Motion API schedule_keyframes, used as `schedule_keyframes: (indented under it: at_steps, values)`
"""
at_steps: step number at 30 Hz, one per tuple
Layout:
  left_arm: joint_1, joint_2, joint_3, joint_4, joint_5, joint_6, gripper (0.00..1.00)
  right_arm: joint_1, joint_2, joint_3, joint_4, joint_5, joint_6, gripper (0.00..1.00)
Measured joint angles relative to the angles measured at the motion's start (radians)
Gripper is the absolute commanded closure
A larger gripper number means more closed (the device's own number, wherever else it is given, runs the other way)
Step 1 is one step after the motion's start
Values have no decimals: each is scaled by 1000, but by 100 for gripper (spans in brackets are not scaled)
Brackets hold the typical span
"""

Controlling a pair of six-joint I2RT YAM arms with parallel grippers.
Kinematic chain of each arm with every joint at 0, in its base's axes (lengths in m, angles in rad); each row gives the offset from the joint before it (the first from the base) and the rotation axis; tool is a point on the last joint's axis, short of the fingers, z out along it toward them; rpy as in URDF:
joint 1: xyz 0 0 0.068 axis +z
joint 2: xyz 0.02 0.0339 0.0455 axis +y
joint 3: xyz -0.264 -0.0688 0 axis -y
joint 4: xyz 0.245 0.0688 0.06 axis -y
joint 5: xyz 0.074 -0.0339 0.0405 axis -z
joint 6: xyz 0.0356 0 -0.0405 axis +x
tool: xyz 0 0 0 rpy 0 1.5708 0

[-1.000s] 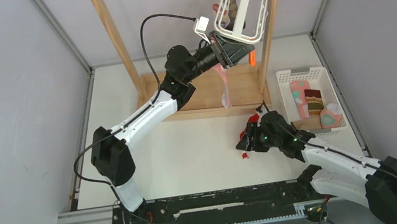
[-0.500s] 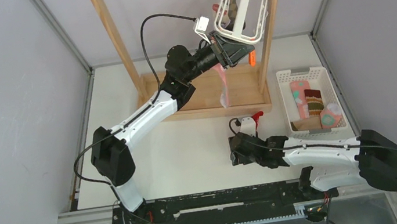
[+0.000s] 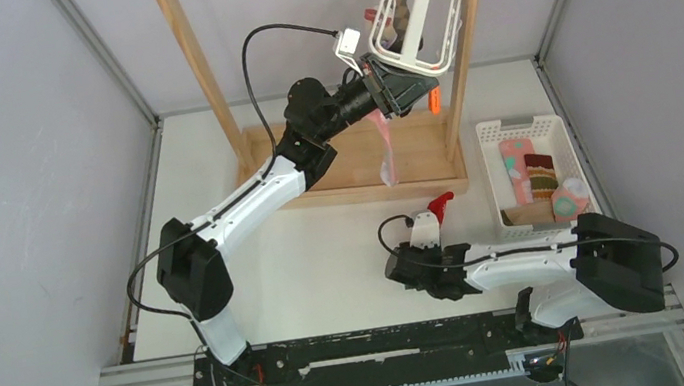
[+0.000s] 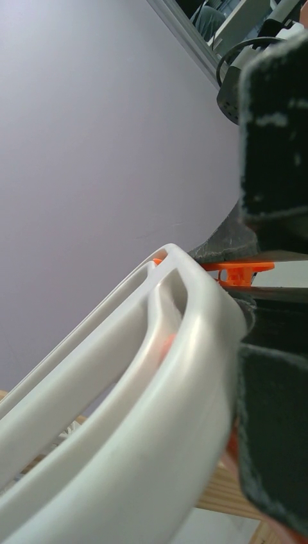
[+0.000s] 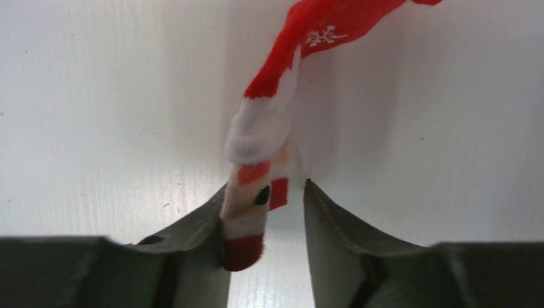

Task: Clip the socks to the hanger
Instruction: Pick up the sock at the center of the board.

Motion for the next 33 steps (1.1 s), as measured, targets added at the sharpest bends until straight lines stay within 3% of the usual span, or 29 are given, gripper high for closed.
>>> schedule_keyframes:
  at_steps: [3,4,9,12,17,20,21,27,33]
  values:
    - [0,0,0,0,0,0,100,9,0,0,0,19,18,96]
    - [0,0,0,0,0,0,100,11,0,0,-1,25,19,100]
    - [0,0,0,0,0,0,100,18,-31,0,-17,56,30,100]
    - [0,0,0,-1,0,0,100,18,-146,-1,-47,63,8,100]
    - [0,0,0,-2,-1,1,100,16,-468,-2,-60,63,-153,100]
    - [0,0,0,-1,0,0,100,-15,-770,-9,-21,-10,-339,100]
    - [0,0,0,-1,0,0,100,-31,-784,-9,-20,-13,-349,100]
    - [0,0,0,0,0,-1,100,-353,-1089,-12,50,-224,-491,100]
    - [0,0,0,35,12,-53,100,-521,-1090,-79,253,-417,-525,100]
